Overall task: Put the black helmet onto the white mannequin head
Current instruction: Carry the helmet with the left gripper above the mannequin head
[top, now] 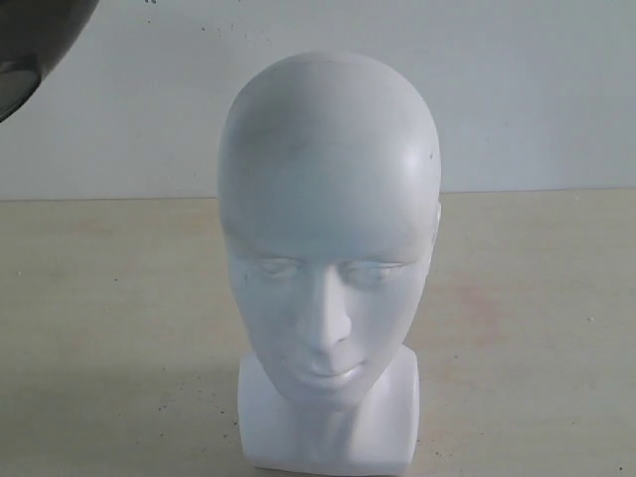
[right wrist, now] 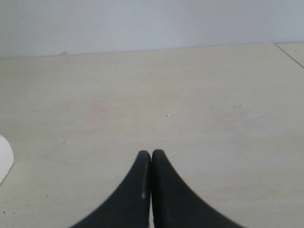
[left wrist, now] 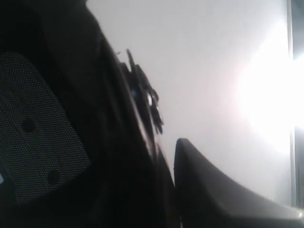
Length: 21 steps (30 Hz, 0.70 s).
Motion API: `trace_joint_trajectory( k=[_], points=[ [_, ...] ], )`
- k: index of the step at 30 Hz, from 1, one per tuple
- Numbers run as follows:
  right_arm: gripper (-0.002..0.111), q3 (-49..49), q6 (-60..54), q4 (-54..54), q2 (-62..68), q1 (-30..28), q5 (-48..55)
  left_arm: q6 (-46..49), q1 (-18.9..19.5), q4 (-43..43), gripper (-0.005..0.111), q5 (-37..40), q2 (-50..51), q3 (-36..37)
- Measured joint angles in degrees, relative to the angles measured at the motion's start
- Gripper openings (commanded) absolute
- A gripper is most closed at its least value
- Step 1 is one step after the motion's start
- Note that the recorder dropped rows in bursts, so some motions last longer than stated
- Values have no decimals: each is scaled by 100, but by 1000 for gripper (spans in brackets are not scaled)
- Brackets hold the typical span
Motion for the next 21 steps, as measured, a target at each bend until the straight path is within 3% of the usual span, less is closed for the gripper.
trace_joint_trajectory(
  k=[5, 12, 21],
  points=[
    [0, 0, 0, 0, 0, 0, 0, 267, 15, -780, 4, -1255, 45, 677],
    [0, 0, 0, 0, 0, 0, 0, -565, 29, -1135, 4, -3049, 56, 1328],
    [0, 0, 0, 0, 0, 0, 0, -2655, 29, -770, 4, -4127, 56, 1769]
  ],
)
